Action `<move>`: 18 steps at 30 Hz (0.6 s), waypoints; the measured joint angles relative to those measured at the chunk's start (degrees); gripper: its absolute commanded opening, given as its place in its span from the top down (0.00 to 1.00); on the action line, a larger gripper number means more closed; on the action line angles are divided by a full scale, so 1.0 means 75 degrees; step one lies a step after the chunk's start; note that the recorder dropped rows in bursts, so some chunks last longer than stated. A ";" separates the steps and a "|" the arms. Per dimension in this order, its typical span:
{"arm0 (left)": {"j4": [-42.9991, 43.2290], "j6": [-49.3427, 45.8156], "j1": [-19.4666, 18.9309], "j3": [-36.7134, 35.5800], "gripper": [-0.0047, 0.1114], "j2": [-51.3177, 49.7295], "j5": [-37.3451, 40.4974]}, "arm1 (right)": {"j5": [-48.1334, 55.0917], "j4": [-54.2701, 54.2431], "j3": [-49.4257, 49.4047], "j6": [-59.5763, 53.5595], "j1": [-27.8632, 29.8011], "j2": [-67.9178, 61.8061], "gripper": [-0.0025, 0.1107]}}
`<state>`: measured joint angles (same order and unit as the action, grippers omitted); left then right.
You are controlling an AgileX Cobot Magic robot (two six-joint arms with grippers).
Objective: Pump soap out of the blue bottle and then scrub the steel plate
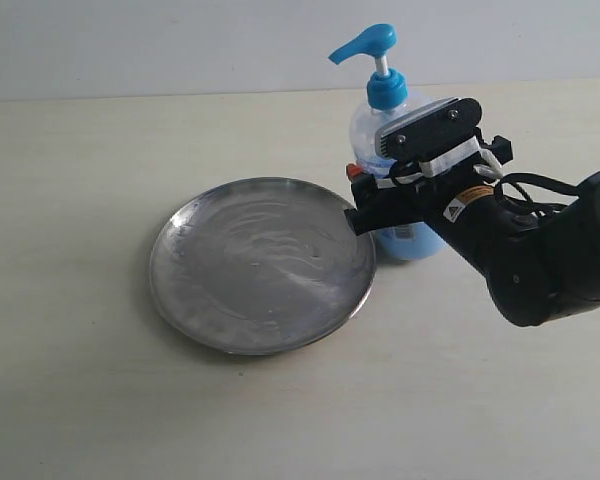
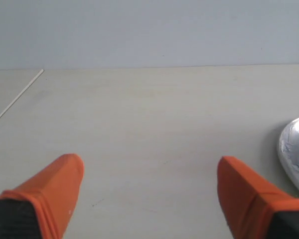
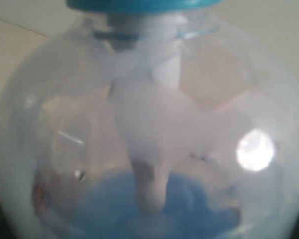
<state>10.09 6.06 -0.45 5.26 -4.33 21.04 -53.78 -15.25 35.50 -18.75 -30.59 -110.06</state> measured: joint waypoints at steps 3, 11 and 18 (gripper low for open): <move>0.0000 0.0000 0.0056 0.0365 0.32 -0.0296 0.0000 | -0.0017 0.0015 0.0000 0.0011 0.0000 -0.0013 0.98; 0.0000 0.0000 0.1020 0.1684 0.32 -0.1553 0.0000 | -0.0047 0.0027 0.0000 0.0070 0.0000 -0.0017 0.98; 0.0000 0.0000 0.1809 0.3213 0.32 -0.3105 0.0000 | -0.0047 0.0027 0.0000 0.0117 0.0000 -0.0017 0.98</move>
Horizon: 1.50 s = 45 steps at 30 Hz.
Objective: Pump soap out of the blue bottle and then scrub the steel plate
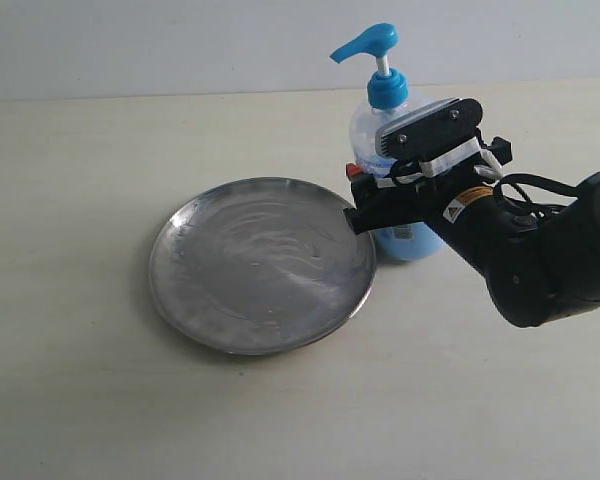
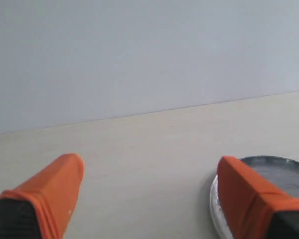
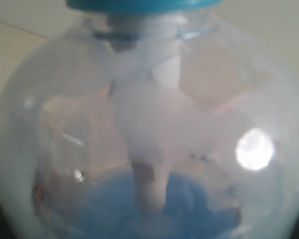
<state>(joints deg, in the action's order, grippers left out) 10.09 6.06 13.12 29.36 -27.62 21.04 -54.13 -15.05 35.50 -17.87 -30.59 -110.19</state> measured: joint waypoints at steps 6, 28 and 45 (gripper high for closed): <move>0.0000 0.0000 0.0632 0.1499 0.32 -0.1483 0.0000 | 0.0000 0.0000 0.0000 0.0012 0.0000 0.0000 0.98; 0.0000 0.0000 0.0873 0.2224 0.32 -0.2358 -0.0002 | 0.0000 0.0018 0.0000 0.0012 0.0000 0.0000 0.98; 0.0000 0.0000 0.0873 0.2224 0.32 -0.2358 -0.0125 | 0.0000 0.0018 0.0000 -0.0008 0.0000 0.0000 0.98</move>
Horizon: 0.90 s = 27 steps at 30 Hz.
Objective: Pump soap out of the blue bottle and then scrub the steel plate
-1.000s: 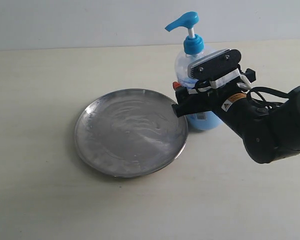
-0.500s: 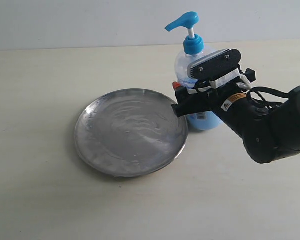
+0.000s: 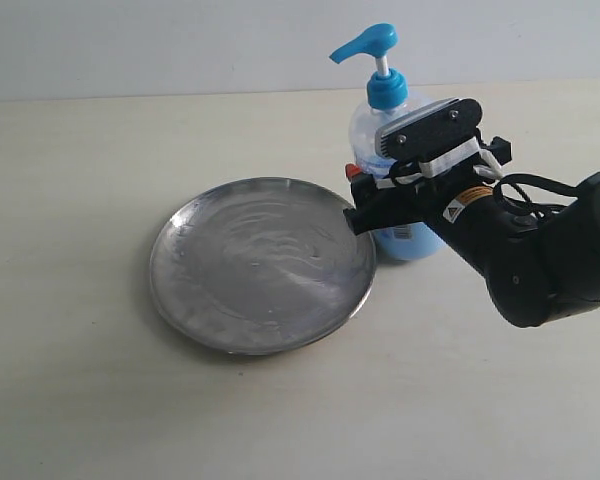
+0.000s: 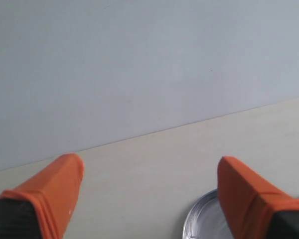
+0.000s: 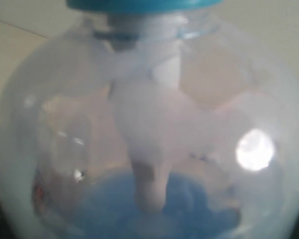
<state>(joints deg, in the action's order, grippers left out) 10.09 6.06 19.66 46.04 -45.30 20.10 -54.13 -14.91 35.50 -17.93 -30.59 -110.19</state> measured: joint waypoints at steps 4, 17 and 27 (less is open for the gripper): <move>0.0000 0.0000 0.0000 0.0000 0.32 0.0000 -0.0114 | 0.0000 0.0000 0.0000 -0.0211 0.0000 0.0000 0.98; 0.0000 0.0081 0.0000 0.0000 0.32 0.0000 -0.0114 | 0.0000 0.0193 0.0000 -0.0342 0.0000 0.0000 0.98; -0.0110 0.0186 0.0000 0.0000 0.32 -0.0037 -0.0205 | -0.0018 0.0318 0.0000 -0.0378 0.0000 -0.0013 0.98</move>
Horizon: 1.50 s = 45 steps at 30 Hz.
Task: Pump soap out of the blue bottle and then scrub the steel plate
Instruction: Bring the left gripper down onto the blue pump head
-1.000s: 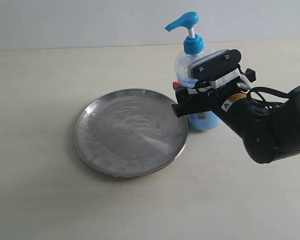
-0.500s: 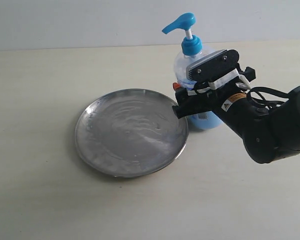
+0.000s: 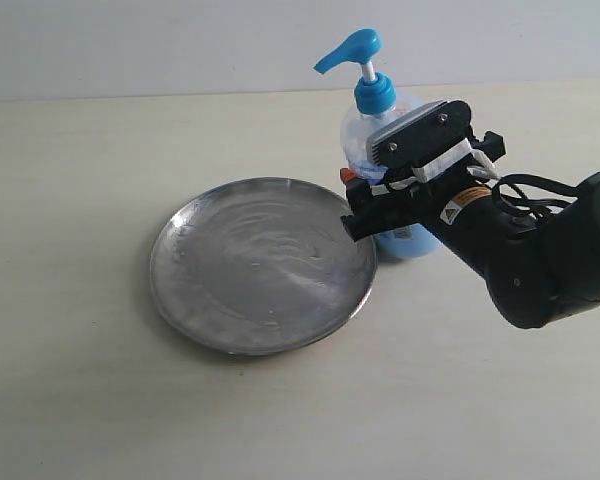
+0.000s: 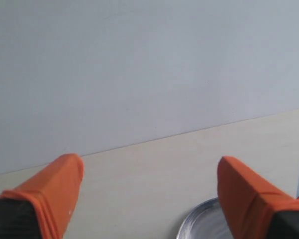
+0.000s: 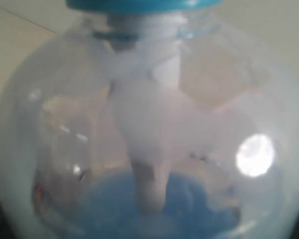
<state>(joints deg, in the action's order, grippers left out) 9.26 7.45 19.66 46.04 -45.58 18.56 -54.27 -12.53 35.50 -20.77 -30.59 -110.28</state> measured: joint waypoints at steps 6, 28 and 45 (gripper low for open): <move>-0.1319 -0.0431 0.0000 0.0005 0.32 -0.0633 -0.0002 | 0.0000 0.0030 0.0000 -0.0046 0.0000 0.0000 0.98; -0.6091 -0.4922 0.1472 0.3970 0.34 -0.4985 0.3115 | -0.0080 0.0303 0.0000 -0.0205 0.0000 -0.0015 0.98; -0.5813 -0.4936 0.1773 0.6153 0.95 -0.7138 0.3439 | -0.0110 0.0348 0.0000 -0.0205 0.0000 -0.0075 0.98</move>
<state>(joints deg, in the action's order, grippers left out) -34.33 -29.57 32.96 92.19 -99.11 44.35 -55.09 -9.92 35.50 -22.31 -30.59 -110.85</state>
